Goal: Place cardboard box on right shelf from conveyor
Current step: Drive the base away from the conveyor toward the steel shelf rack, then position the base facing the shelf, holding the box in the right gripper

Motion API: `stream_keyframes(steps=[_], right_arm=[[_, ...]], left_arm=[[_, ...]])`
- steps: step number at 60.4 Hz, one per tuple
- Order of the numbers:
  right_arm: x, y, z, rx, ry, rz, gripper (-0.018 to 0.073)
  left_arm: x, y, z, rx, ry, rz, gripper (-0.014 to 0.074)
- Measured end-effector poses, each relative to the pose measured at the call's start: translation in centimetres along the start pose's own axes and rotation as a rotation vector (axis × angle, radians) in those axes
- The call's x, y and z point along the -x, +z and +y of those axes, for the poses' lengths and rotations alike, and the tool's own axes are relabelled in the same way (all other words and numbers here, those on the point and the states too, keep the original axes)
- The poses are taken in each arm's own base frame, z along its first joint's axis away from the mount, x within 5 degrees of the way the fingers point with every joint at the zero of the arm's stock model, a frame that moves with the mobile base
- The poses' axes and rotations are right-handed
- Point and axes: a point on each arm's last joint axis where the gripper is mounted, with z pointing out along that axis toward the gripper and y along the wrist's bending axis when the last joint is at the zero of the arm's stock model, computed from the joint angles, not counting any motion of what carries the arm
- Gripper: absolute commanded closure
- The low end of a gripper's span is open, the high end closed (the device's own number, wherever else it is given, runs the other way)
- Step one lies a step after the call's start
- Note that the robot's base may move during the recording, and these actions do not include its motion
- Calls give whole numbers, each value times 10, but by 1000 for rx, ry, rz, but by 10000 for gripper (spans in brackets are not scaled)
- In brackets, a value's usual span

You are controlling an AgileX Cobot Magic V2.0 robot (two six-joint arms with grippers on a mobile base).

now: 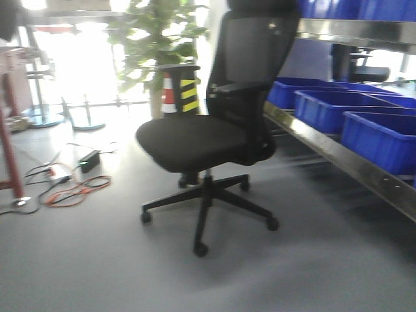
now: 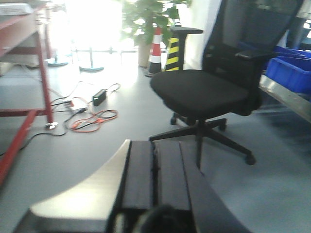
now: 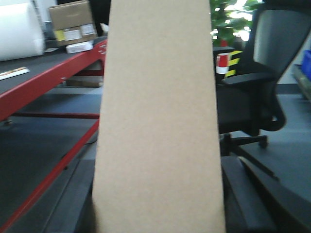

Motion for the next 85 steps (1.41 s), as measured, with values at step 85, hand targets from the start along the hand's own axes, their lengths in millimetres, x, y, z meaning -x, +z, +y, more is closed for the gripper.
stream_keyframes(steps=[85], right_arm=[[0,0,0,0,0,0,433]], left_arm=[[0,0,0,0,0,0,713]])
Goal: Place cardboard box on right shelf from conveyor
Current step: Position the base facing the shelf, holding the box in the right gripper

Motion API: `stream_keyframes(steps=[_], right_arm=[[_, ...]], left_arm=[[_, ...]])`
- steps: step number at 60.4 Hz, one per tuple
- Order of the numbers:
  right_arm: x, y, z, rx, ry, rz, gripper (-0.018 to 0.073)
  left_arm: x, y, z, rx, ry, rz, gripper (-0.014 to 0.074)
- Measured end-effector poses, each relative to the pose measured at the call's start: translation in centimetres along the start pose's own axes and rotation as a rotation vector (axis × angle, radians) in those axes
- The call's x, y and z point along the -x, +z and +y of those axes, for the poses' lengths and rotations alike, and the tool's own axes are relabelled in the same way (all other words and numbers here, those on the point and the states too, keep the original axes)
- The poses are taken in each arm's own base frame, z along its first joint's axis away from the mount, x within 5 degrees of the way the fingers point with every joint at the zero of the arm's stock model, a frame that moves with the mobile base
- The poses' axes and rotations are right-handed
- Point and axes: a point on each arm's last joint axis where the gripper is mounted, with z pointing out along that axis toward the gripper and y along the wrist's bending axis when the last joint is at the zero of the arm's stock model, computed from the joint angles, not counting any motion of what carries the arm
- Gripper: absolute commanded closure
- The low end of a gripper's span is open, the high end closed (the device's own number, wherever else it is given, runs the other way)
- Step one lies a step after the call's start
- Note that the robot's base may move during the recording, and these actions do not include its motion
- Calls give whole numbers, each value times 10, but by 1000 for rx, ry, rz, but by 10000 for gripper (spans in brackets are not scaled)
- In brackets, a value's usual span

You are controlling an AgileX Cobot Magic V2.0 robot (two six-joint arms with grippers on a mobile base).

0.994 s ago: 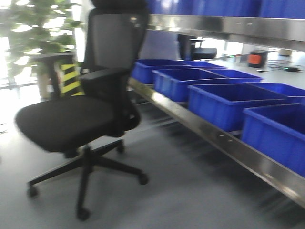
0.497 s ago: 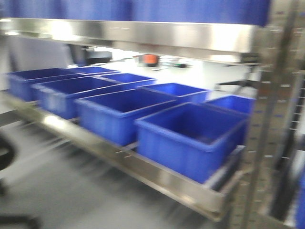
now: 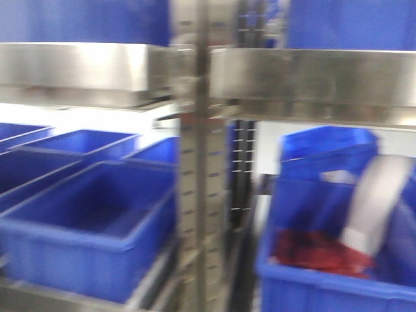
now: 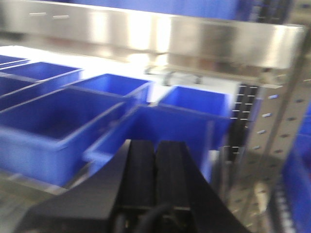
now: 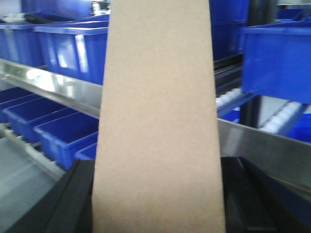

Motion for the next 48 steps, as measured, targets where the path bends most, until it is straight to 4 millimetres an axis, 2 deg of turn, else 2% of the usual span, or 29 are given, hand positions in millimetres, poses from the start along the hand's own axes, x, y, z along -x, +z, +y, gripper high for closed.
stream_keyframes(steps=[48], right_arm=[[0,0,0,0,0,0,433]], left_arm=[[0,0,0,0,0,0,713]])
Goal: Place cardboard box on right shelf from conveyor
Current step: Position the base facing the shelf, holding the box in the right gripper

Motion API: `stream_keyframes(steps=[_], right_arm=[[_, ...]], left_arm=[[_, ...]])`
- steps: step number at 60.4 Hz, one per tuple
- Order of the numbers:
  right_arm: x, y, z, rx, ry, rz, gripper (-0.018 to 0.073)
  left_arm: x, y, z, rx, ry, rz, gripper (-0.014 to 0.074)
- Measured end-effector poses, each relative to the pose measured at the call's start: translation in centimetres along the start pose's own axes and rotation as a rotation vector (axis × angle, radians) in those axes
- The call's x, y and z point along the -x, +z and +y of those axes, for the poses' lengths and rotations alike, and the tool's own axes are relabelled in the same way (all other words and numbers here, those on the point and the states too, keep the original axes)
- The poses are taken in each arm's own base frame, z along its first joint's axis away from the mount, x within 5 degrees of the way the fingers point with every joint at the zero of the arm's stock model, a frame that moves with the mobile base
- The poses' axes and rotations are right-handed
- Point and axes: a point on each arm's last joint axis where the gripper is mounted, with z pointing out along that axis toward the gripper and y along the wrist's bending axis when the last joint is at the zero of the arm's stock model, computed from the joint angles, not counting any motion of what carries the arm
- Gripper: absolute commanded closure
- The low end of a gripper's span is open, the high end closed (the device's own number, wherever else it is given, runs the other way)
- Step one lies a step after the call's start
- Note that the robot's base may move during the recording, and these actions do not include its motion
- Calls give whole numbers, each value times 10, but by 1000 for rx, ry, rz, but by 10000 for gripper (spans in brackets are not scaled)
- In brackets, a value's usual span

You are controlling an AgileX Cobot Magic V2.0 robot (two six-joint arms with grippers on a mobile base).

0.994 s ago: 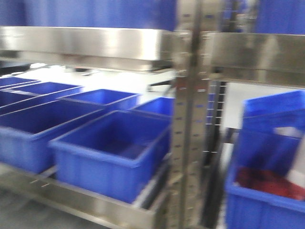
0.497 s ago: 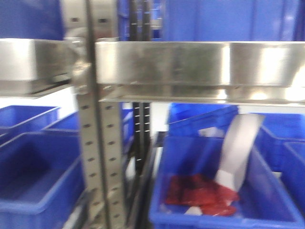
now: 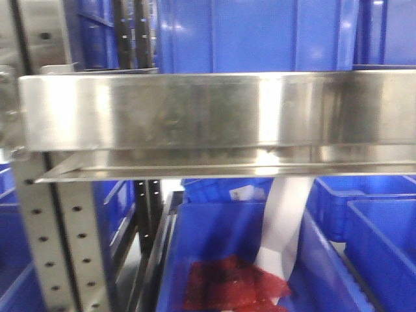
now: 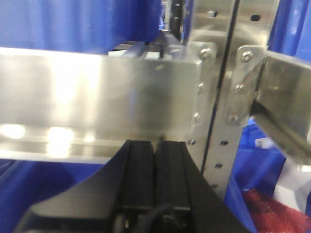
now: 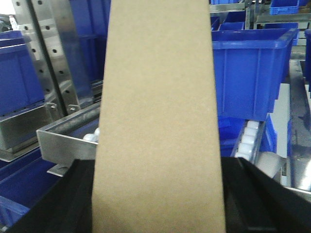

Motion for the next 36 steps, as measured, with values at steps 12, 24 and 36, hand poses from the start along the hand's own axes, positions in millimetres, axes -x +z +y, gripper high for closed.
stream_keyframes(steps=[12,24,36], right_arm=[[0,0,0,0,0,0,433],[0,0,0,0,0,0,433],[0,0,0,0,0,0,433]], left_arm=[[0,0,0,0,0,0,713],[0,0,0,0,0,0,713],[0,0,0,0,0,0,713]])
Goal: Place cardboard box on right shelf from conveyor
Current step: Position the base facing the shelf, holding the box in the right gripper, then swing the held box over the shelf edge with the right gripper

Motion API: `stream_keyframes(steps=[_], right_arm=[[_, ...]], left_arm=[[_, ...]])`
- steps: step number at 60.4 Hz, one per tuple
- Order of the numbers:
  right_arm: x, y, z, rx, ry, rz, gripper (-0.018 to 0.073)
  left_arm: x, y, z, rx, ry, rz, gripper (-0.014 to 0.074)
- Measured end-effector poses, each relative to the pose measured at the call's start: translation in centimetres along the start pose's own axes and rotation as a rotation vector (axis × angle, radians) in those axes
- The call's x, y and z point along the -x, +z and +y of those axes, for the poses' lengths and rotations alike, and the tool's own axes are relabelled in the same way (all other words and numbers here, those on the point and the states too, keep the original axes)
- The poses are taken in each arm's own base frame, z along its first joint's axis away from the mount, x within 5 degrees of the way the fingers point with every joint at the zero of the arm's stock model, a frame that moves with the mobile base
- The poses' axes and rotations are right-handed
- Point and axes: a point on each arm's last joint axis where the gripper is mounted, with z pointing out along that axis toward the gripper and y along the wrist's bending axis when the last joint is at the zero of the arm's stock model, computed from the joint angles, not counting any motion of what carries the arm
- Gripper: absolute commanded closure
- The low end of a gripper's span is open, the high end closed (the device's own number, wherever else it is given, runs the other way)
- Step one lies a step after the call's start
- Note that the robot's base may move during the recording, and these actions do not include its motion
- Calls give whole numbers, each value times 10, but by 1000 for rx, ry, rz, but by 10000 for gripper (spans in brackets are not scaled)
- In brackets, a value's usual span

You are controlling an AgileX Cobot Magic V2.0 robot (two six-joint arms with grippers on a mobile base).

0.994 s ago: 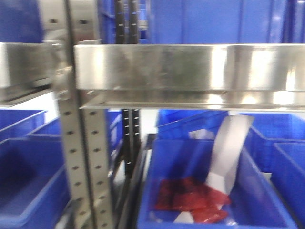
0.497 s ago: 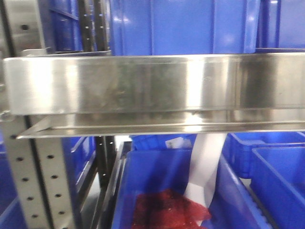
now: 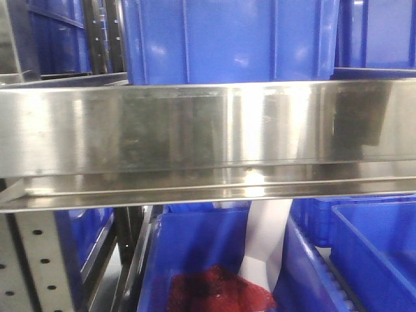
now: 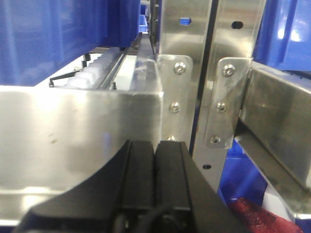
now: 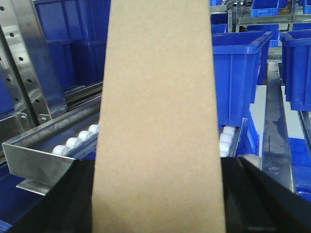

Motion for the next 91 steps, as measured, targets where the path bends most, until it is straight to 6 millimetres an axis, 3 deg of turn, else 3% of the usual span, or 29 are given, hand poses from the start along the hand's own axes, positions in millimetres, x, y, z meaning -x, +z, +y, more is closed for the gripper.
stream_keyframes(steps=[51,65,84,91], right_arm=[[5,7,1,4,-2,-22,433],[33,47,6,-3,-111,27,433],[83,136,15,15,-553,142,433],[86,169,16,39,-712,195,433]], left_arm=[[0,0,0,0,0,0,712],[0,0,0,0,0,0,713],[0,0,0,0,0,0,713],[0,0,0,0,0,0,713]])
